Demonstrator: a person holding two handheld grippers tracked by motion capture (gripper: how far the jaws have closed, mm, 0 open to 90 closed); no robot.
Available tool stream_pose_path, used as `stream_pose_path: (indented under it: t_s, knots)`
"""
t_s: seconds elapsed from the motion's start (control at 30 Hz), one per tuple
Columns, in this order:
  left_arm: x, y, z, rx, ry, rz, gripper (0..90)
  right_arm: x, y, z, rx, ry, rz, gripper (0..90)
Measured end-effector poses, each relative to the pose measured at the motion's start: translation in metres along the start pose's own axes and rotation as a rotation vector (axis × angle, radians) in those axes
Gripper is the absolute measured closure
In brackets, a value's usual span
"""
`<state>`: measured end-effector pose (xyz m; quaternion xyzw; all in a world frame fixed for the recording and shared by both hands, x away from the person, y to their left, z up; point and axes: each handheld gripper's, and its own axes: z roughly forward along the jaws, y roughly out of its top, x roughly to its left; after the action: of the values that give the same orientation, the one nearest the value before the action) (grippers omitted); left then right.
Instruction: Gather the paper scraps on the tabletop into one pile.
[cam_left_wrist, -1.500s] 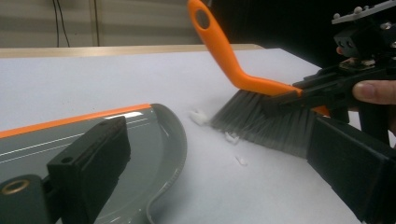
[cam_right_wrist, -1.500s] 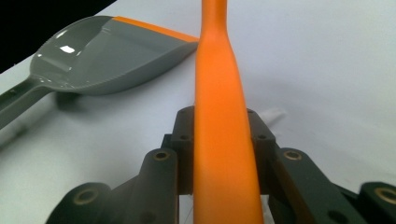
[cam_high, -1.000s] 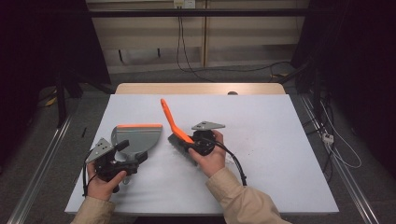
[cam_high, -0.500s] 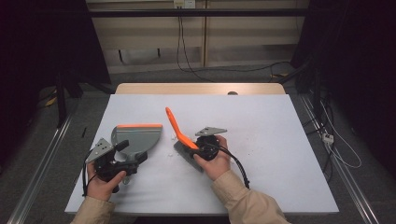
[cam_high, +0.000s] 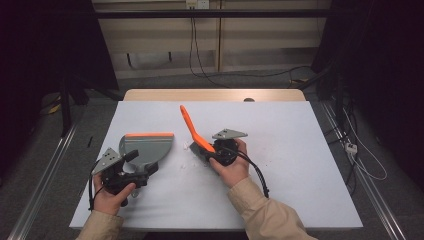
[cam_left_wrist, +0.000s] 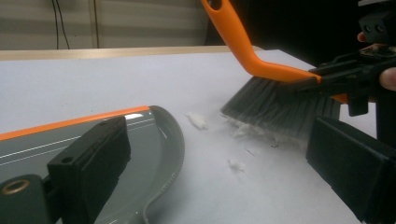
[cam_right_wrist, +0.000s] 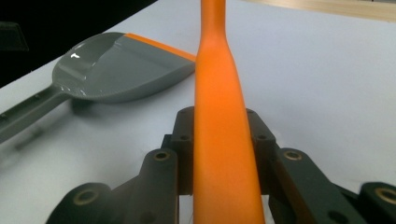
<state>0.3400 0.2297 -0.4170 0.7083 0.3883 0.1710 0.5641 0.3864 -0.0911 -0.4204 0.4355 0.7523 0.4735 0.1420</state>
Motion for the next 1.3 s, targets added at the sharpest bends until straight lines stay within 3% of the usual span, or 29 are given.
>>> stream_pose_path:
  t_s: [0.27,0.37,0.43,0.6,0.67,0.77,0.97,1.03,1.17,1.3]
  knots:
    - [0.001,-0.001,0.001,0.002,0.0,-0.006,6.1,0.008,0.009,0.023,-0.015,-0.014,0.018,71.6]
    - [0.001,-0.001,0.001,0.003,-0.001,-0.005,6.1,0.01,0.01,0.032,-0.023,0.004,0.055,71.6]
    - [0.001,-0.001,0.001,0.004,0.001,-0.005,6.0,0.015,0.011,0.037,-0.026,0.001,0.039,71.5]
    - [0.002,0.0,-0.001,0.001,0.002,-0.002,6.0,0.023,0.007,0.049,0.018,0.036,0.056,71.6]
    - [0.003,0.0,-0.001,-0.001,0.006,-0.004,6.1,0.021,0.002,0.05,0.044,0.02,0.051,71.6]
    - [0.003,-0.001,-0.001,0.003,0.007,-0.004,6.1,0.011,-0.001,0.043,0.048,0.0,0.069,71.6]
    - [0.001,0.0,0.0,0.0,0.005,0.0,6.2,-0.01,-0.004,0.023,0.045,-0.068,0.046,71.6]
    - [0.001,0.0,-0.001,-0.003,0.006,-0.001,6.2,-0.013,-0.005,0.017,0.035,-0.058,0.065,71.6]
    - [0.0,0.001,-0.001,-0.003,0.006,0.002,6.2,-0.006,-0.001,0.011,0.004,-0.025,0.058,71.6]
    - [0.001,0.001,-0.003,-0.008,0.009,0.001,6.3,0.013,0.002,0.012,-0.005,0.033,0.053,71.6]
